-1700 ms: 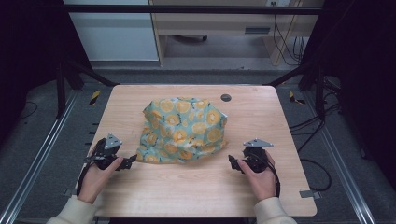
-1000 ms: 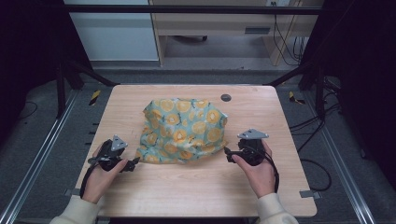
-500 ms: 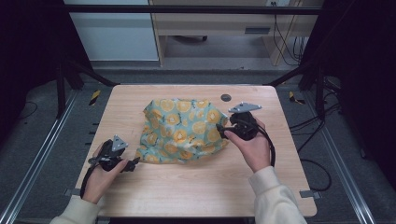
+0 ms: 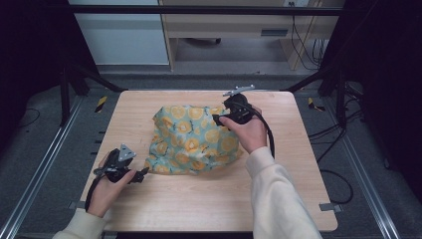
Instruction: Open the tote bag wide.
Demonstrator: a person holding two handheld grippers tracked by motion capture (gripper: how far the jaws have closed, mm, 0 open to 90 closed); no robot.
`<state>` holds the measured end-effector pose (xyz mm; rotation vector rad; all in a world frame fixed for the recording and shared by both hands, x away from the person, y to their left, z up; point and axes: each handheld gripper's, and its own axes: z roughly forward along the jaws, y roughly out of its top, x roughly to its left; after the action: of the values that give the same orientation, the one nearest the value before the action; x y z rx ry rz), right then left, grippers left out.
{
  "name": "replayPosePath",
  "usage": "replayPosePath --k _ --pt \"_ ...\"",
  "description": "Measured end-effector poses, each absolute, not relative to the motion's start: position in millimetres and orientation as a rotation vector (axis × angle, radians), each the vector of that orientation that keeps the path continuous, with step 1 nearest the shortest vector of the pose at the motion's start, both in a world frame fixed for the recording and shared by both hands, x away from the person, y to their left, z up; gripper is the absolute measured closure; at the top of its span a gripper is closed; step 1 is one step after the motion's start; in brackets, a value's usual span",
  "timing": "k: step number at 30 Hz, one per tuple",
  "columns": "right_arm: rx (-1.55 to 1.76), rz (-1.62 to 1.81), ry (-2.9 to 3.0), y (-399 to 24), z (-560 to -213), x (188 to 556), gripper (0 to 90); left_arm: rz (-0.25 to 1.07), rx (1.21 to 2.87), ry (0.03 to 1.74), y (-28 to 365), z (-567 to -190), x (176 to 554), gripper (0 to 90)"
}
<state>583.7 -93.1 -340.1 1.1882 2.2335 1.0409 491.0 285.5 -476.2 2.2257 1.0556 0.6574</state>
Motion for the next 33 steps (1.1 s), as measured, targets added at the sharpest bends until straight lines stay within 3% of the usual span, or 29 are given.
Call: replayPosePath --k 2,4,11,13,17,25,29,33 --pt "1.197 1.014 2.255 -90.3 -343.5 587.8 31.5 0.659 2.223 1.056 285.7 -476.1 491.0 7.5" --pt "1.197 1.004 2.278 -88.5 -346.6 589.8 40.1 0.659 2.221 1.057 285.9 -476.1 491.1 7.5" --pt "1.114 1.024 2.324 -83.2 -344.4 580.7 81.5 0.660 2.225 1.063 285.8 -476.1 491.5 7.7" --pt "1.078 1.054 2.325 -82.0 -340.6 575.4 86.9 0.655 2.227 1.065 285.8 -476.3 491.8 7.7" --pt "1.022 1.111 2.320 -79.0 -332.6 563.2 89.9 0.660 2.225 1.076 287.3 -475.4 492.5 7.9" --pt "0.781 1.290 2.286 -71.8 -311.7 489.1 90.0 0.681 2.192 1.104 295.2 -472.3 494.3 8.7" --pt "0.717 1.328 2.297 -73.4 -317.3 460.4 90.0 0.689 2.187 1.109 296.7 -470.9 493.9 9.2" --pt "0.674 1.348 2.356 -76.2 -345.1 421.6 90.0 0.701 2.164 1.115 298.8 -467.6 492.9 11.0"
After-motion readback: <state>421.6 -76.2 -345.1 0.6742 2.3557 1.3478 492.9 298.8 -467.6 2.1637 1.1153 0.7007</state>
